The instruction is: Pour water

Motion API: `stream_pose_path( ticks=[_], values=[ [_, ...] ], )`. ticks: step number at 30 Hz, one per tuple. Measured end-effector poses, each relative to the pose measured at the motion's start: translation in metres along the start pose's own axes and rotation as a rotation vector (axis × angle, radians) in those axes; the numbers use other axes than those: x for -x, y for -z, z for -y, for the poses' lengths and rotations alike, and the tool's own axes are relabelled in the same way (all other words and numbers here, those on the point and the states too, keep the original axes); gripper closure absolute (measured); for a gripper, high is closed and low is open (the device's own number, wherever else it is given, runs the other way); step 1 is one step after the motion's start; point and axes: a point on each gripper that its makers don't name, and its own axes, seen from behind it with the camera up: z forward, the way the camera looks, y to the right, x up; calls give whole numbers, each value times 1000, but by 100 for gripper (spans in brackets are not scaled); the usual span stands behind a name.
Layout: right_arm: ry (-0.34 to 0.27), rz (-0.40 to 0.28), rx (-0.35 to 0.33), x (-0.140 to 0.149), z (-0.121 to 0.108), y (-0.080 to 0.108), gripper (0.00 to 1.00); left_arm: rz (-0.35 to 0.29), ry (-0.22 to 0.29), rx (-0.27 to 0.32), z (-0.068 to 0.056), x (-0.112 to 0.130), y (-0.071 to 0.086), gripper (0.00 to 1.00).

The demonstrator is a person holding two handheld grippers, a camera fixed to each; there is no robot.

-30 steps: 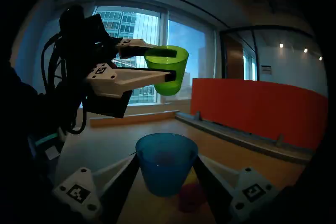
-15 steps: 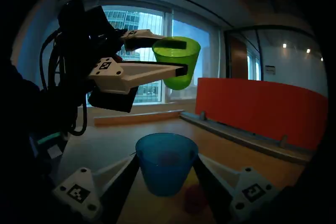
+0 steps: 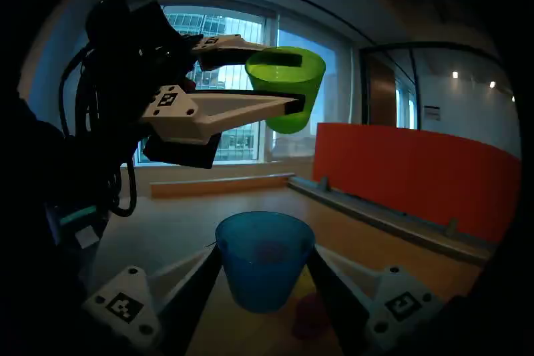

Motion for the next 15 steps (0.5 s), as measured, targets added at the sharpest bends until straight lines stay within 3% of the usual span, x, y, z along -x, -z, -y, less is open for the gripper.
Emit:
stream_pose_path(
  ticks=[15],
  values=[
    [6, -6, -1, -4, -2, 1, 11, -13, -66, -5, 1, -6, 0, 14]
  ],
)
